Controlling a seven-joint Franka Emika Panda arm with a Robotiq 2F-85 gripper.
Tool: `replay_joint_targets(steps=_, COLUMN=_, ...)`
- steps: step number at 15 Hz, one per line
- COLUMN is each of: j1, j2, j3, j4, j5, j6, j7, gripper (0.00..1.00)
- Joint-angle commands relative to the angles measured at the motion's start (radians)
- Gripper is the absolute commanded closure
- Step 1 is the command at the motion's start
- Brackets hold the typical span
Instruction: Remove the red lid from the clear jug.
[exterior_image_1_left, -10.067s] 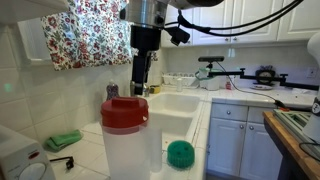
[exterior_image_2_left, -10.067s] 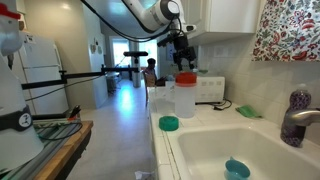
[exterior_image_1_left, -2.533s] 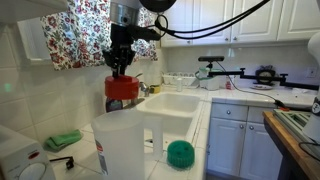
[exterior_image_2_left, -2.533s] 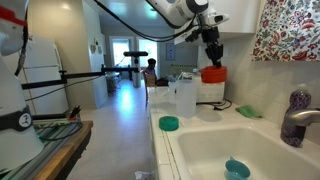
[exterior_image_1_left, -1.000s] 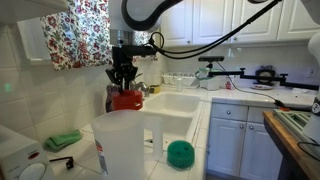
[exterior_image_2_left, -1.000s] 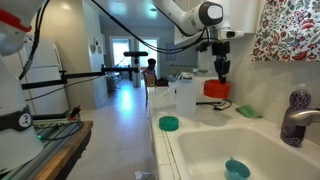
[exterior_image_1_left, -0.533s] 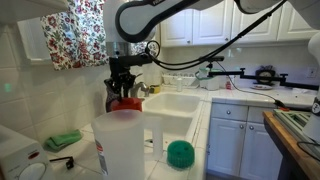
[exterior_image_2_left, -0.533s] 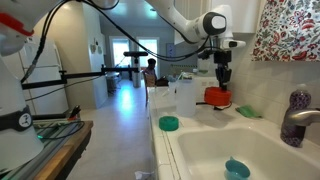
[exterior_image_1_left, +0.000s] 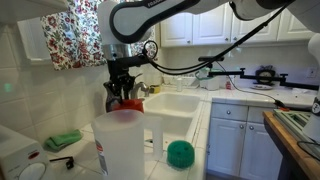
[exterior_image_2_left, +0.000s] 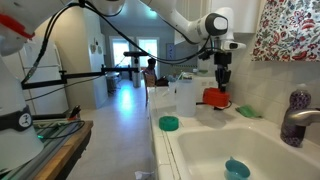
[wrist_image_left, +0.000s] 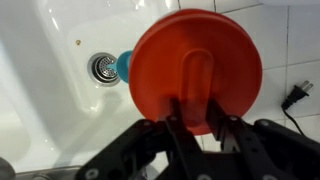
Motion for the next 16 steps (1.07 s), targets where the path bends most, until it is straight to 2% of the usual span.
replay_joint_targets(steps=1, j1=0.003, j2=0.003, j3=-0.002, j4=0.008, j5=0.002, j6=-0.006, j7=0.000, gripper=0.92)
replay_joint_targets(steps=2, j1=0.000, j2=0.041, j3=-0.004, j4=0.054, j5=0.005, j6=-0.042, j7=0.003, gripper=0.92)
replay_joint_targets(steps=8, j1=0.003, j2=0.135, j3=-0.009, j4=0.106, j5=-0.004, j6=0.010, j7=-0.008, gripper=0.92)
replay_joint_targets(steps=16, j1=0.017, j2=0.246, j3=-0.014, j4=0.207, j5=-0.001, j6=0.192, j7=-0.004, gripper=0.92)
